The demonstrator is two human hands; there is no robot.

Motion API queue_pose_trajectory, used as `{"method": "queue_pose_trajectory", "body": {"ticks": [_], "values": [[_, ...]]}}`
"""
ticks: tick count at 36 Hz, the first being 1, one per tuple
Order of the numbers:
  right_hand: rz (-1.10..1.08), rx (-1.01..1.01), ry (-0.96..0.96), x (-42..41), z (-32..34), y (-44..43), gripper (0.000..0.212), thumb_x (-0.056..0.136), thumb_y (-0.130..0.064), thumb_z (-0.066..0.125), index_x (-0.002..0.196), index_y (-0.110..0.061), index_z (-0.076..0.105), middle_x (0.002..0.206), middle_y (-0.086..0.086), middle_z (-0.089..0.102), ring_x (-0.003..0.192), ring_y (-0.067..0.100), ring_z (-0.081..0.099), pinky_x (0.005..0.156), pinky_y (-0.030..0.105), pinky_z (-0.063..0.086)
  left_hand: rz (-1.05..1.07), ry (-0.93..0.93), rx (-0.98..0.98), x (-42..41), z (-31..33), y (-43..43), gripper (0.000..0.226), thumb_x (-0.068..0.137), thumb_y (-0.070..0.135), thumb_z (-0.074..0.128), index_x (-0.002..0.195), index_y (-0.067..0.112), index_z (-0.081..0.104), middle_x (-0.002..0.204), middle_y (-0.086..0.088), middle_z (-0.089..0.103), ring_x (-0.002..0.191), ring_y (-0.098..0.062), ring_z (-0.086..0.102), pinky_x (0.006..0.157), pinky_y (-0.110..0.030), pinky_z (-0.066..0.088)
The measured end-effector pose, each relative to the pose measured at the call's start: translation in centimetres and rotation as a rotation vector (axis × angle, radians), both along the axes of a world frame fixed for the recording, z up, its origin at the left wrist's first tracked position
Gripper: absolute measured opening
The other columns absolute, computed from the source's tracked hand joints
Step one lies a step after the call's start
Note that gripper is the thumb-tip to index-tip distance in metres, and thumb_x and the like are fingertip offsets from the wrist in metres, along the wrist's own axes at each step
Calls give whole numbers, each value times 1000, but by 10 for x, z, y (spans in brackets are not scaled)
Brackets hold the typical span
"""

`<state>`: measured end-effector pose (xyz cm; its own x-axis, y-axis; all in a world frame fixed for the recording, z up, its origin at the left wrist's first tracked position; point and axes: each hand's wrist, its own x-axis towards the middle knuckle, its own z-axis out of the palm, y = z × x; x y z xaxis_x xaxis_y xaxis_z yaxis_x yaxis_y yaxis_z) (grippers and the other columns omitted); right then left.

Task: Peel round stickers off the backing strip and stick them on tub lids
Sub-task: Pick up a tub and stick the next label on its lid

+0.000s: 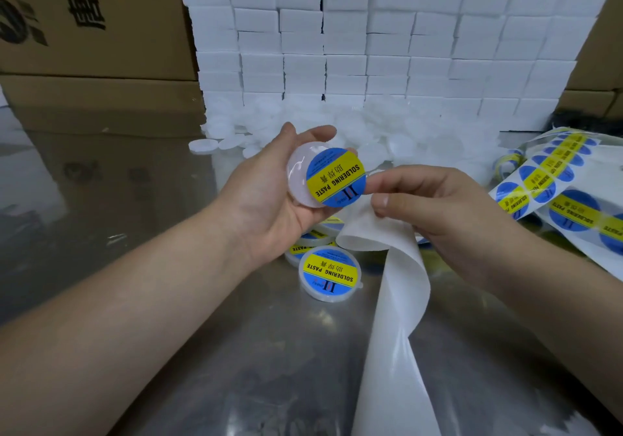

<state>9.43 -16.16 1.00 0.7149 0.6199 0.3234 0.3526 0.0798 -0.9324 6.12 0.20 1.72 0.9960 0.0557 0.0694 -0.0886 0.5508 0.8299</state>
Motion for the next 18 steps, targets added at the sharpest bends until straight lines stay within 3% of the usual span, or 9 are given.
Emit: {"method": "queue_pose_trajectory", "body": {"ticks": [6, 10, 13, 15, 18], "values": [[46, -27, -6, -2, 2, 0, 24, 66, -17, 60, 75, -33, 76, 71, -10, 72, 67, 1, 65, 59, 14, 49, -33, -20, 81, -3, -2, 0, 45, 96, 45, 27, 91, 17, 62, 96, -12, 72, 84, -27, 70, 74, -33, 53], [67, -38, 1, -2, 2, 0, 23, 63, -14, 73, 76, -33, 76, 71, -11, 72, 67, 0, 66, 59, 13, 49, -32, -56, 117, -4, -2, 0, 36, 91, 42, 37, 91, 16, 62, 98, -14, 71, 85, -28, 69, 79, -37, 52], [77, -19, 46, -4, 2, 1, 22, 58, -22, 65, 76, -29, 76, 73, -7, 73, 67, 2, 67, 58, 14, 50, -53, -104, 150, -5, -3, -2, 33, 72, 38, 52, 94, 16, 61, 101, -14, 70, 84, -27, 69, 78, -36, 53], [64, -29, 42, -3, 1, 1, 22, 58, -16, 75, 77, -28, 76, 77, -5, 74, 70, 4, 68, 60, 15, 51, -59, -136, 161, -6, -4, -2, 33, 66, 33, 56, 94, 17, 62, 102, -12, 70, 86, -27, 70, 76, -34, 54], [56, -36, 48, -2, 1, 0, 23, 64, -16, 64, 78, -29, 76, 80, -4, 74, 72, 5, 68, 60, 15, 51, -56, -165, 175, -5, -6, -3, 29, 66, 24, 59, 94, 19, 62, 101, -10, 71, 94, -29, 68, 80, -36, 53]]}}
